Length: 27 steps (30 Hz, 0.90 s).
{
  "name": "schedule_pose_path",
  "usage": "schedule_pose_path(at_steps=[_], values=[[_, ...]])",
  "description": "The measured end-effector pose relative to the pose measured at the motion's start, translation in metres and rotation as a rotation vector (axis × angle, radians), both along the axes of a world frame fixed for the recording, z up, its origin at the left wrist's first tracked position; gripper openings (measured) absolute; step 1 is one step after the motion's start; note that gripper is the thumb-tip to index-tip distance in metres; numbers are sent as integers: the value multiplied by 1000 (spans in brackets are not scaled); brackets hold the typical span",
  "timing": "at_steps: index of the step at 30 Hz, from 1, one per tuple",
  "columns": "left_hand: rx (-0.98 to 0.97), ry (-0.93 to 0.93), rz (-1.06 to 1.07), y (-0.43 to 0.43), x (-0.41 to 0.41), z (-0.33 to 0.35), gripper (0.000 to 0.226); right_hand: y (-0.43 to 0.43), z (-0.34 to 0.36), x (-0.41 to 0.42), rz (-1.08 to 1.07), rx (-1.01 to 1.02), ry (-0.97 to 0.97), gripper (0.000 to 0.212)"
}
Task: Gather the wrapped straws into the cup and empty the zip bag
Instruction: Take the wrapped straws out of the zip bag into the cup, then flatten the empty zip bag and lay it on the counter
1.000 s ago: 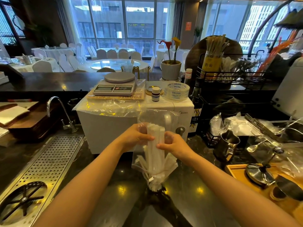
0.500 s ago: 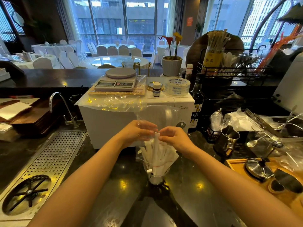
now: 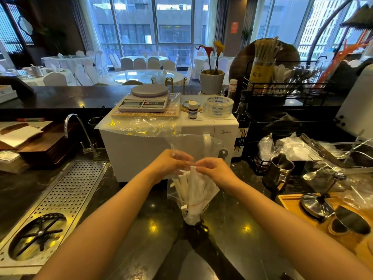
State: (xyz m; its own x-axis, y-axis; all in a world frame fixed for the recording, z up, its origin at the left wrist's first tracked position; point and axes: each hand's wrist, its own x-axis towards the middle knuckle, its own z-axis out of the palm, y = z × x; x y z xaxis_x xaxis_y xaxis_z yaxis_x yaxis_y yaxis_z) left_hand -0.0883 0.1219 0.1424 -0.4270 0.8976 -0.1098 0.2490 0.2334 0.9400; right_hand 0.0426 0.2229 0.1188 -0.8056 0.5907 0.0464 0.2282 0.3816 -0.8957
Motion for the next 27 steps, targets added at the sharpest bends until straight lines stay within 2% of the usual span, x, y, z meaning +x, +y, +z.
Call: schedule_pose_path(at_steps=[5,13,18,27], values=[[51,-23,-15,-4,-4,21,17,5,17,5,-8,-91,55,26],[127,-19,-4,-1,1,58,13,15,45,14,-93,-164,175,9],[237,-88,-7,9,10,79,30,23,64,26,-132,-185,295,11],[333,-164,66,51,39,71,34,51,67,65,-298,-278,418,22]])
